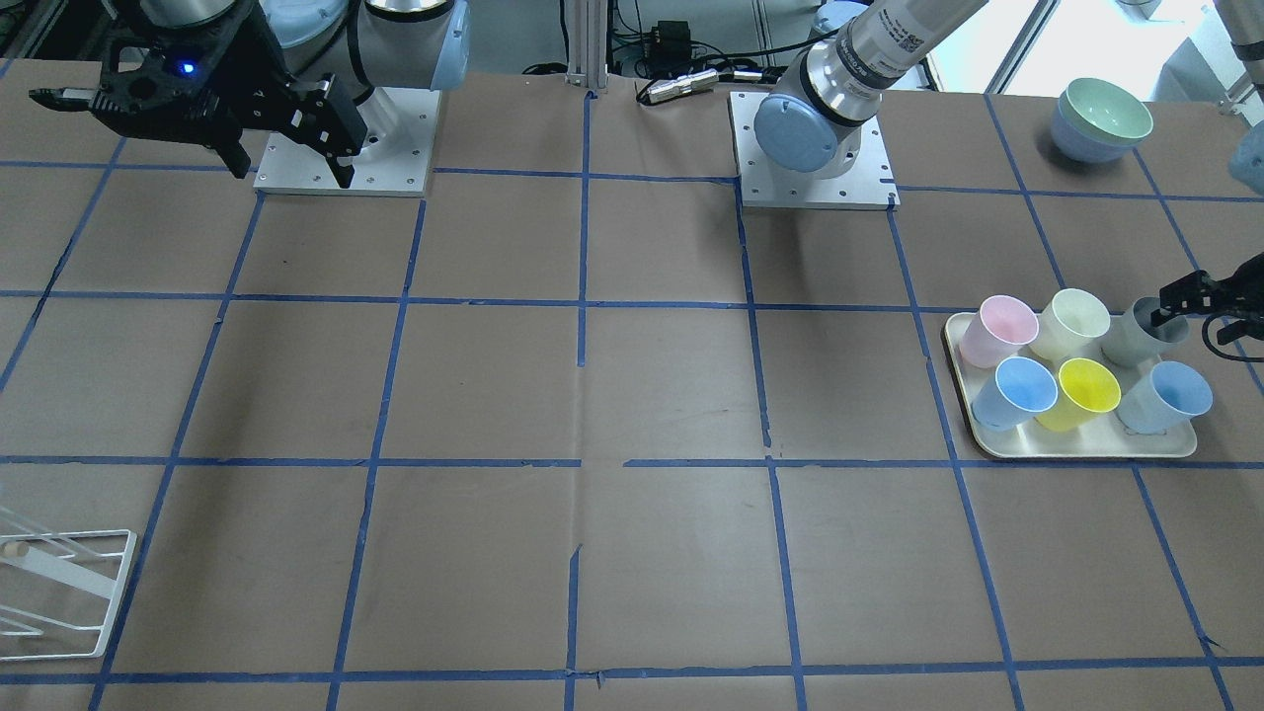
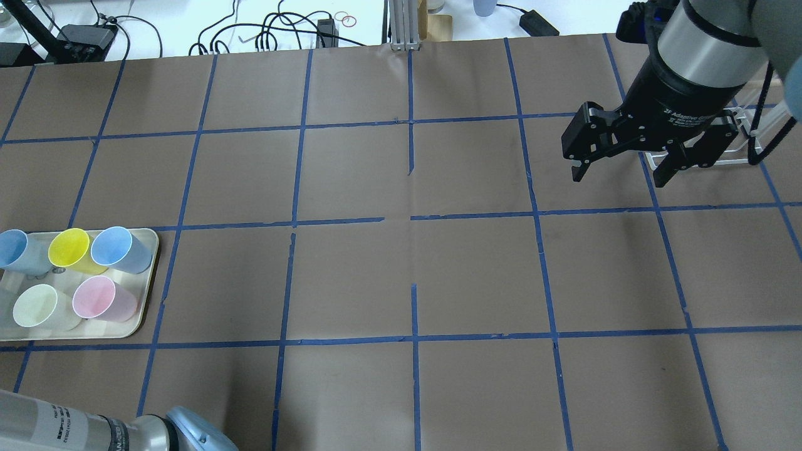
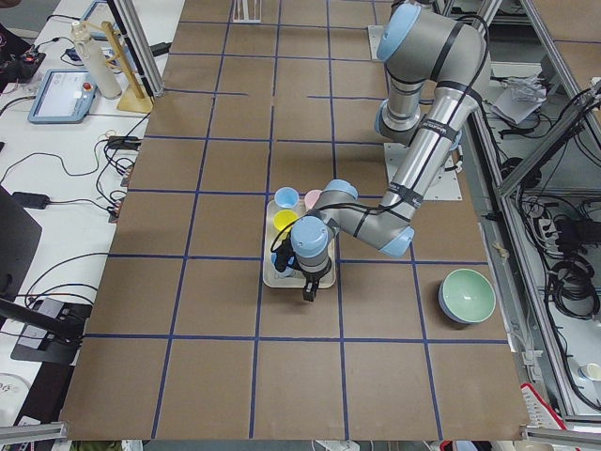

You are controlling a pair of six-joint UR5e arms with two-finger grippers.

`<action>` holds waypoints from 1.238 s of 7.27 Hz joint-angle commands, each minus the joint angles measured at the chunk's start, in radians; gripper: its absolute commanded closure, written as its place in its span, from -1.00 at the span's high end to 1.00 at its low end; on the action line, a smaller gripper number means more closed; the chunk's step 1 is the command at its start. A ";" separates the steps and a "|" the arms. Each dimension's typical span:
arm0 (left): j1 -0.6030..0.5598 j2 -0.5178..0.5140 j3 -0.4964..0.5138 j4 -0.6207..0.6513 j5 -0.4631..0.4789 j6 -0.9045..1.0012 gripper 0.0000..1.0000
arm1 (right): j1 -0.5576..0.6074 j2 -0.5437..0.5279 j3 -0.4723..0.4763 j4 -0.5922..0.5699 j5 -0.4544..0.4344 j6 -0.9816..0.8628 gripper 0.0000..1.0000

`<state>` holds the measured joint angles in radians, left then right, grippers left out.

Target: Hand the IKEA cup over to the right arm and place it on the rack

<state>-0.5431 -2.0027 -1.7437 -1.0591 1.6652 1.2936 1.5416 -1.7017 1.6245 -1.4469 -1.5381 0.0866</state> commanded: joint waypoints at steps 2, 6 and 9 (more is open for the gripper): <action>0.000 -0.008 0.001 0.001 -0.001 0.010 0.10 | 0.000 0.001 0.000 -0.001 0.000 -0.001 1.00; 0.000 -0.008 0.003 0.001 -0.008 0.009 -1.00 | 0.000 0.001 0.000 -0.001 0.000 -0.001 1.00; -0.005 0.008 0.026 -0.051 -0.004 0.007 -1.00 | -0.002 -0.001 0.000 -0.003 0.001 -0.002 1.00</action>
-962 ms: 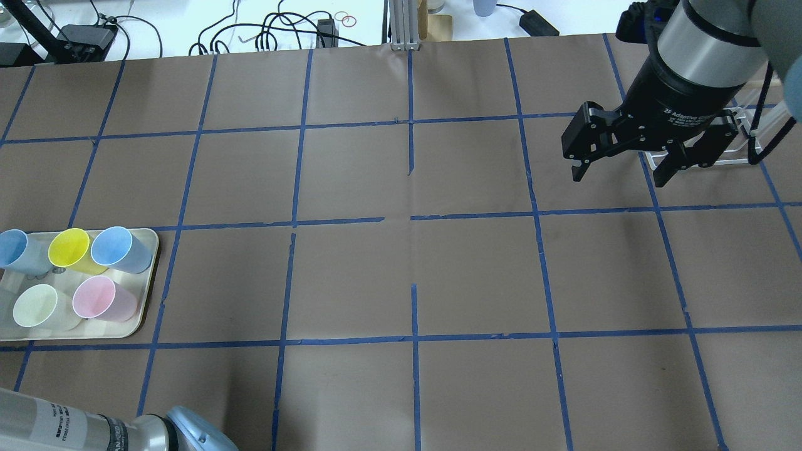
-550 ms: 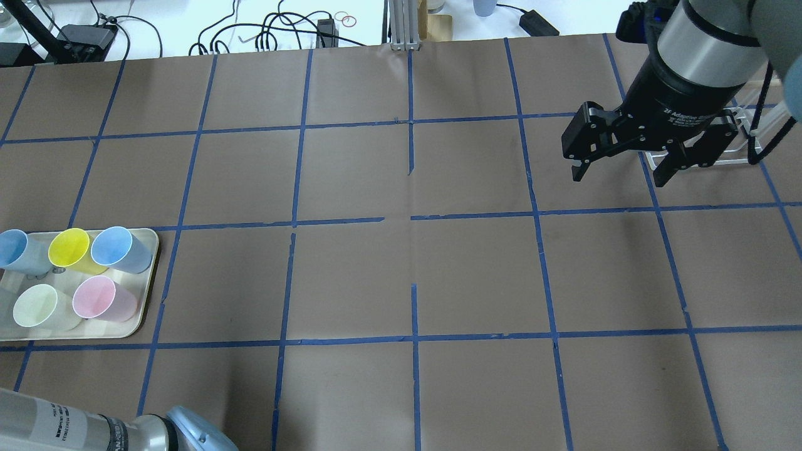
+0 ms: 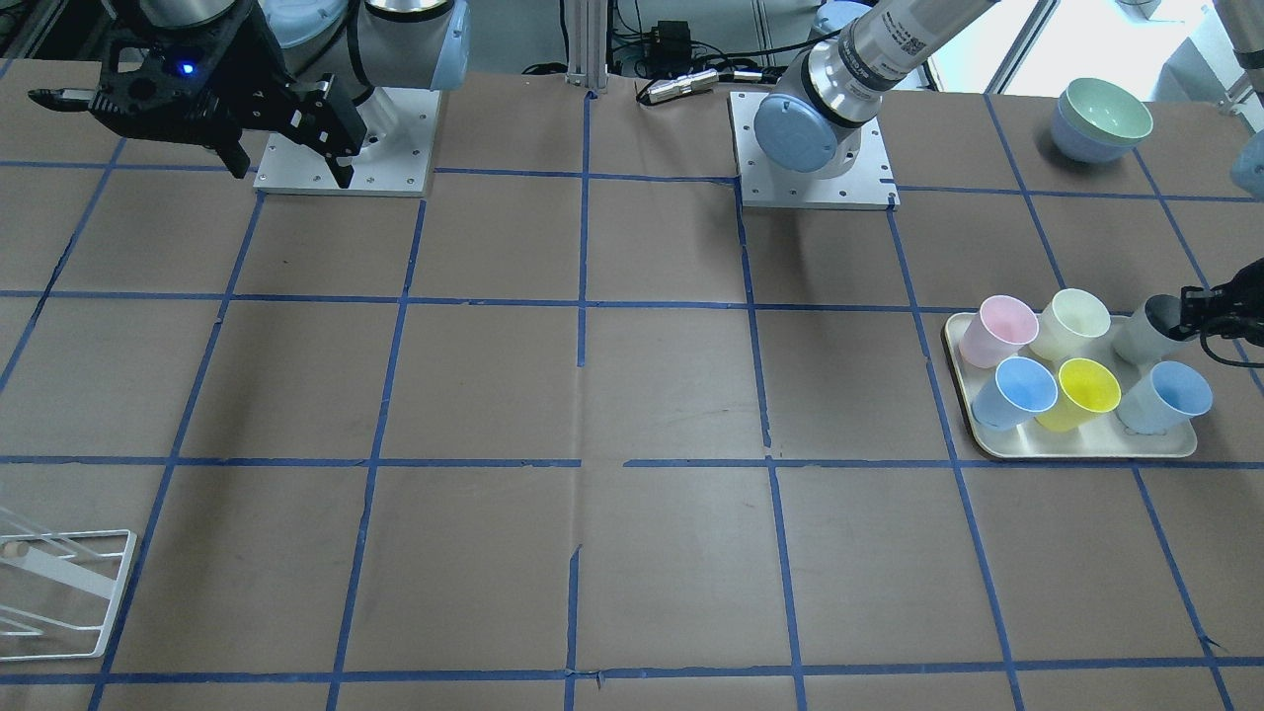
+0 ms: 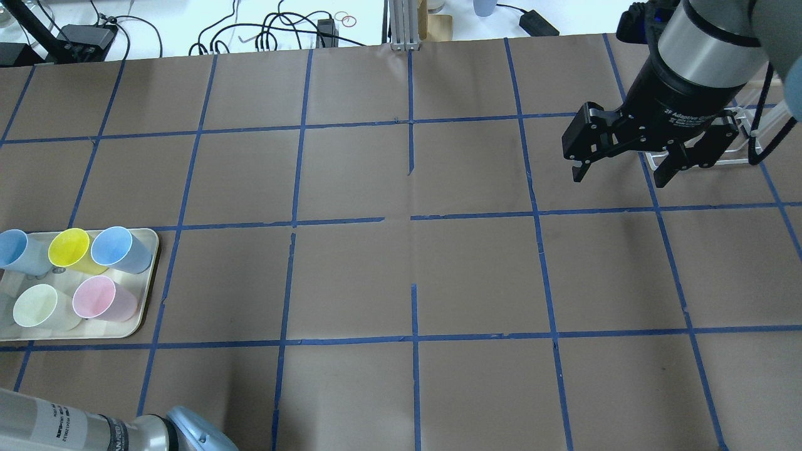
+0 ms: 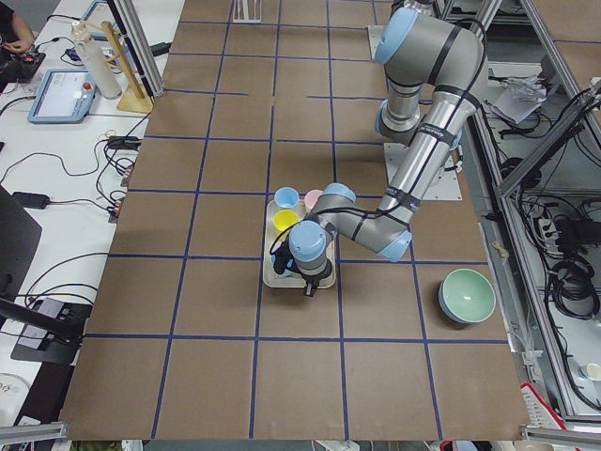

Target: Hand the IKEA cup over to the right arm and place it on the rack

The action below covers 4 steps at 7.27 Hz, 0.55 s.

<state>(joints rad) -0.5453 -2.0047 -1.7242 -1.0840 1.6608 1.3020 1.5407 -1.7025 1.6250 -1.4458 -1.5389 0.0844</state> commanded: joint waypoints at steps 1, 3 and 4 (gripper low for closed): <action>-0.002 0.027 0.023 -0.081 0.000 -0.001 -1.00 | 0.001 0.001 -0.001 -0.002 0.002 0.002 1.00; -0.015 0.061 0.151 -0.265 -0.001 0.005 -1.00 | 0.001 0.000 -0.001 -0.002 0.002 -0.002 1.00; -0.022 0.070 0.220 -0.368 -0.007 0.005 -1.00 | -0.001 0.000 -0.001 -0.004 -0.003 -0.012 1.00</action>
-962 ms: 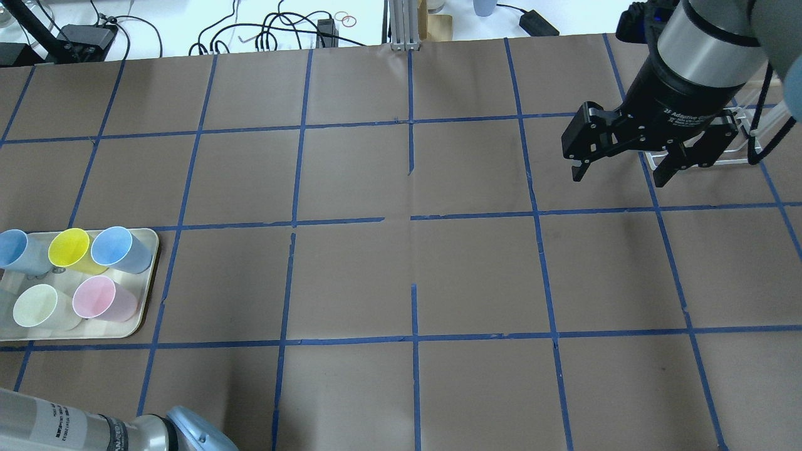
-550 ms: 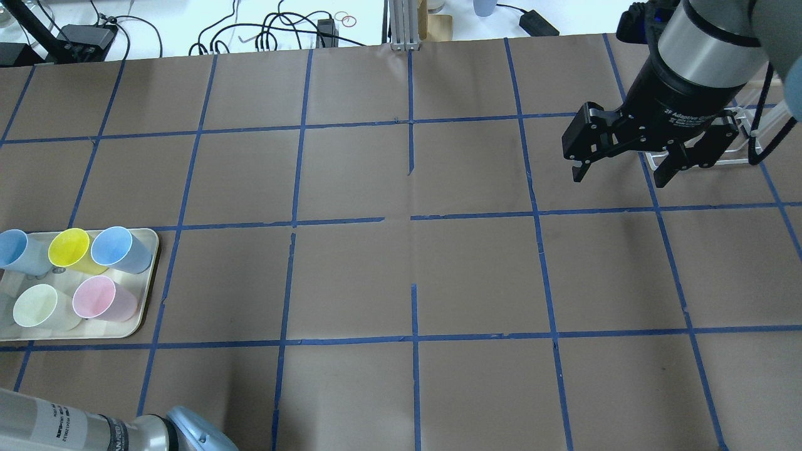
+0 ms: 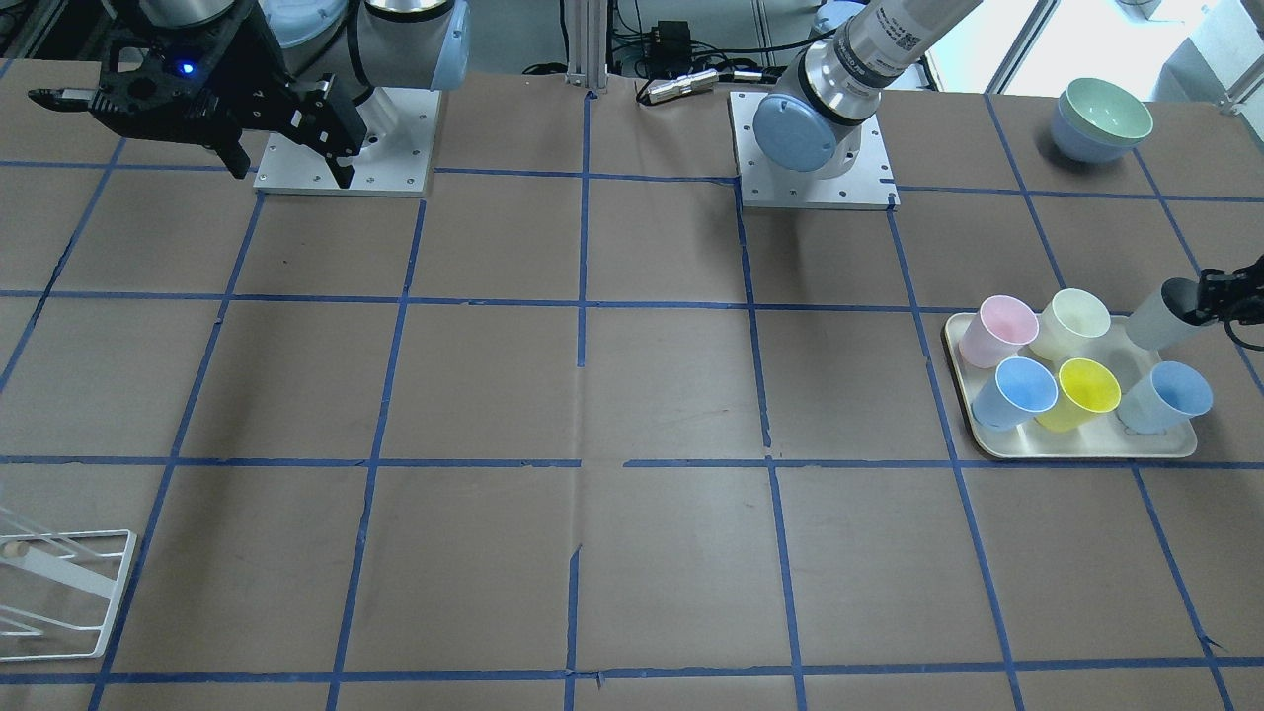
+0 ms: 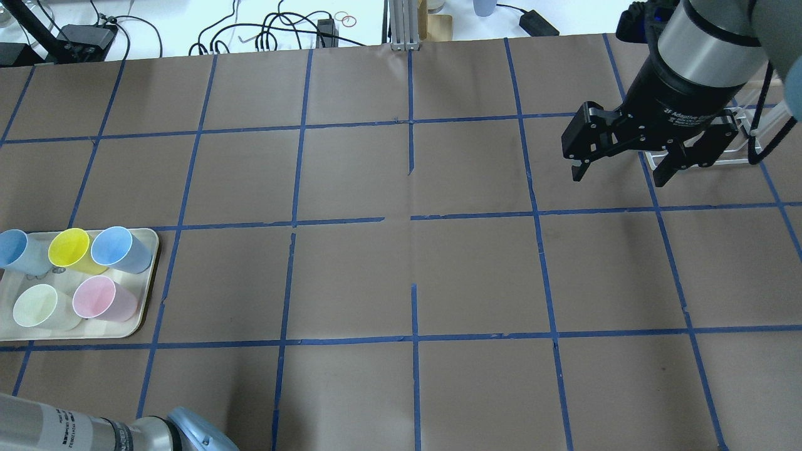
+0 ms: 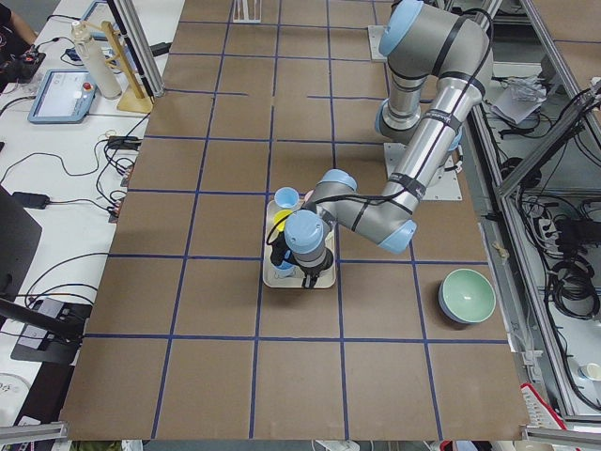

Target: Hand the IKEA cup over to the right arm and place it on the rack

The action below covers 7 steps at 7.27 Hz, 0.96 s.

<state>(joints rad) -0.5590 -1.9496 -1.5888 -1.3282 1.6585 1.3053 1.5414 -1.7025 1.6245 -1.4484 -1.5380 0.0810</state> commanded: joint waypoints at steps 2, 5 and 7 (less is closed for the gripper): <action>-0.027 0.067 0.177 -0.372 -0.109 0.002 -1.00 | -0.001 0.000 0.000 0.000 -0.002 -0.004 1.00; -0.143 0.122 0.219 -0.635 -0.331 -0.015 -1.00 | -0.001 0.001 0.000 0.000 -0.005 -0.004 1.00; -0.252 0.126 0.193 -0.744 -0.495 -0.067 -1.00 | -0.030 0.007 0.000 0.000 0.101 -0.015 1.00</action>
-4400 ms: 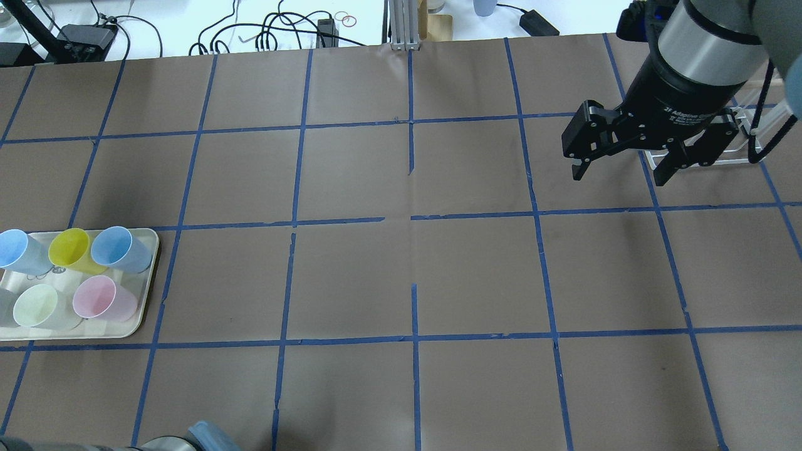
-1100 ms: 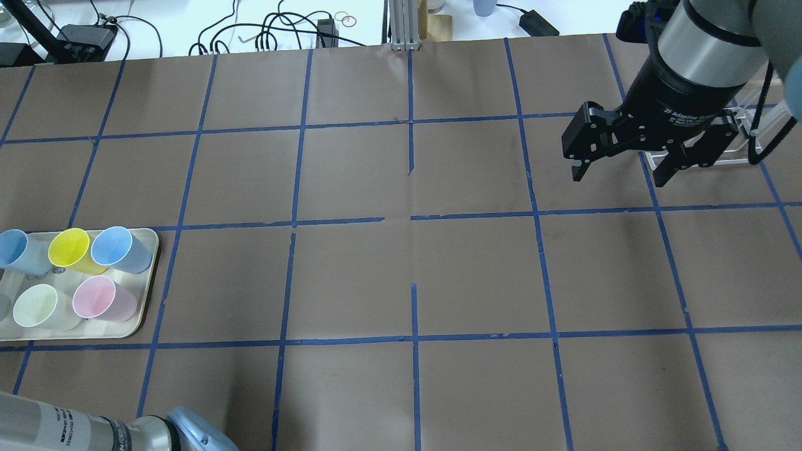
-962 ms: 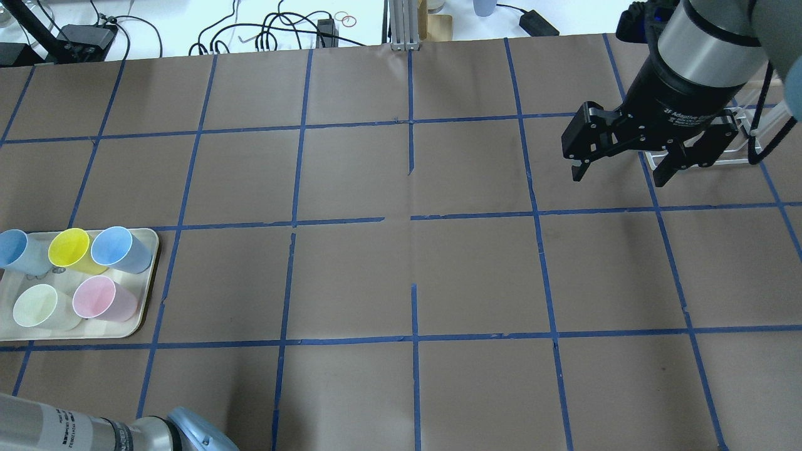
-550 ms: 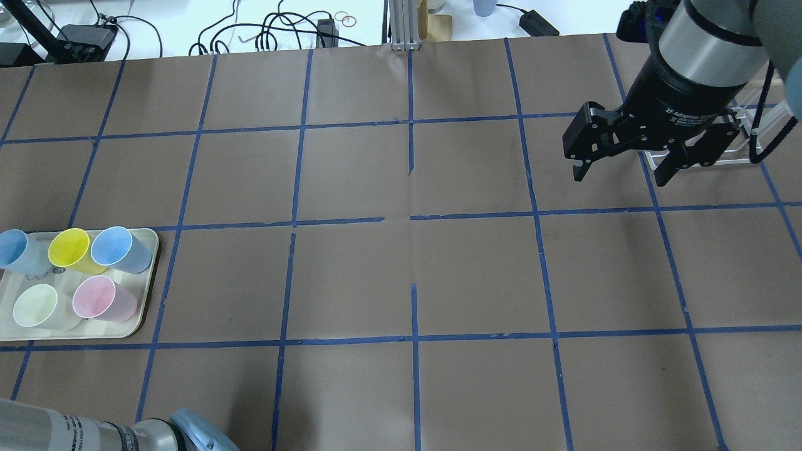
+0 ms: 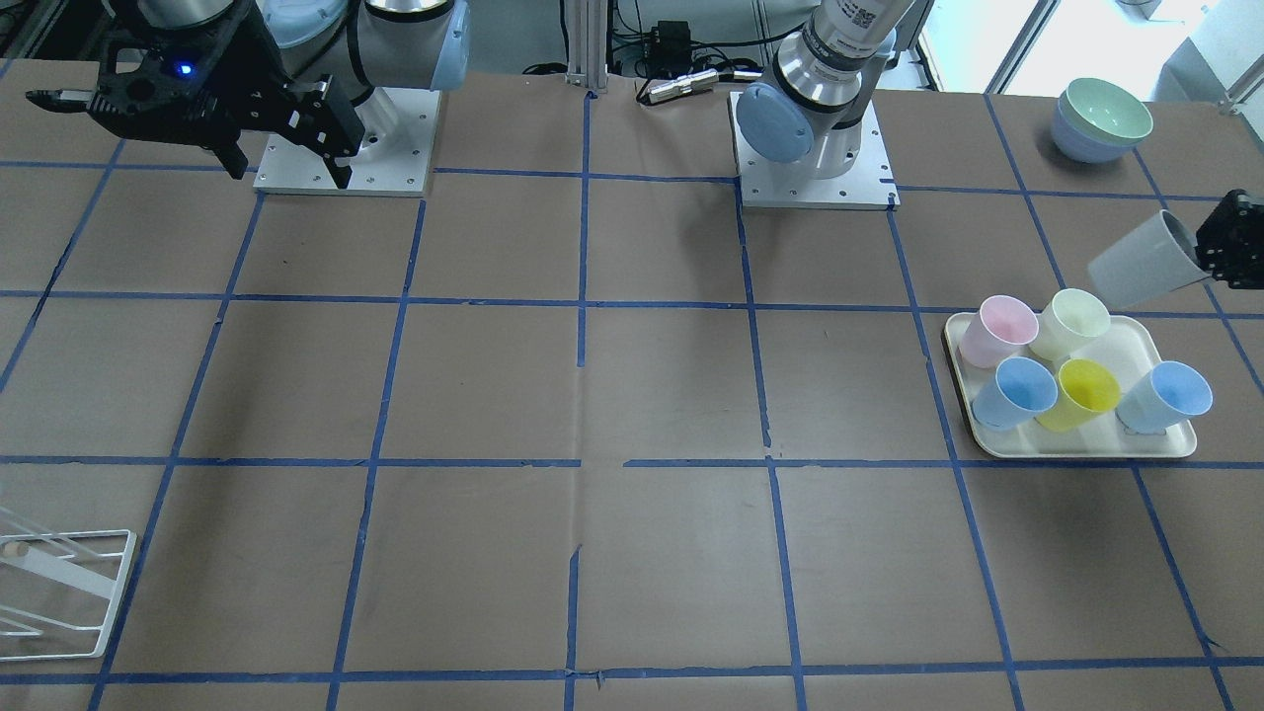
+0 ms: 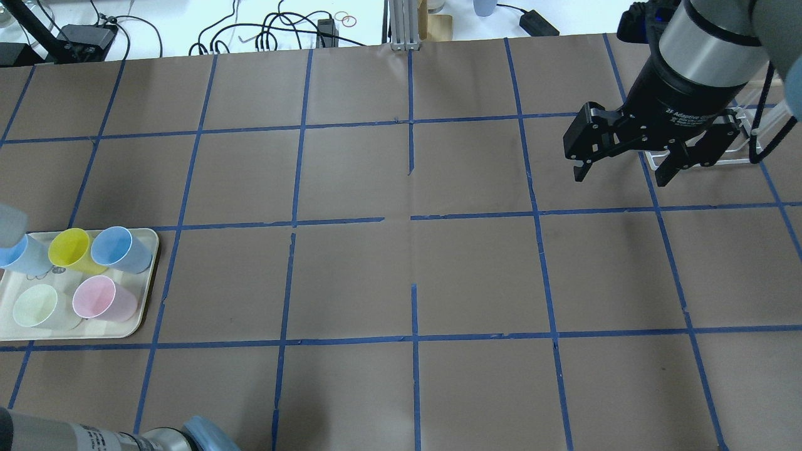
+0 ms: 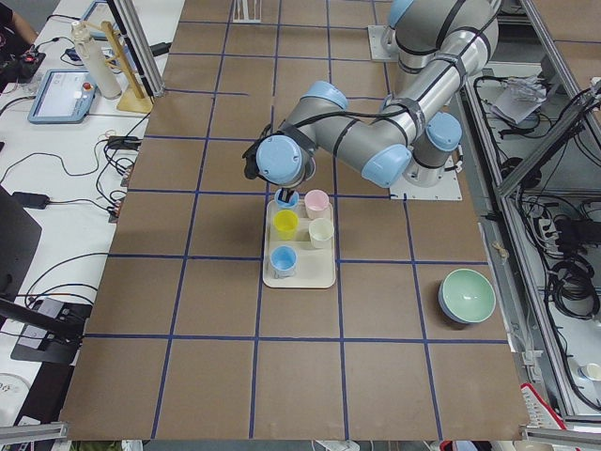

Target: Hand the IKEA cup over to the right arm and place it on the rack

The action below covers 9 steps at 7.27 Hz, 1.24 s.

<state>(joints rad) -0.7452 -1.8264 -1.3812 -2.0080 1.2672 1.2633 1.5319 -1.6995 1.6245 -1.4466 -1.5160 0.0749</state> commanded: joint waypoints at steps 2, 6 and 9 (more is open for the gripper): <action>-0.158 0.003 -0.035 -0.180 -0.284 -0.124 -1.00 | -0.174 0.004 0.005 0.018 0.500 -0.015 1.00; -0.354 0.002 -0.067 -0.412 -0.619 -0.406 -1.00 | -0.194 0.004 0.064 0.058 1.147 -0.020 1.00; -0.521 0.015 -0.071 -0.523 -0.852 -0.407 -1.00 | -0.196 0.004 0.172 0.057 1.406 -0.165 1.00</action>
<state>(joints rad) -1.1922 -1.8158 -1.4520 -2.4959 0.5029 0.8594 1.3363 -1.6955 1.7587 -1.3880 -0.2258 -0.0590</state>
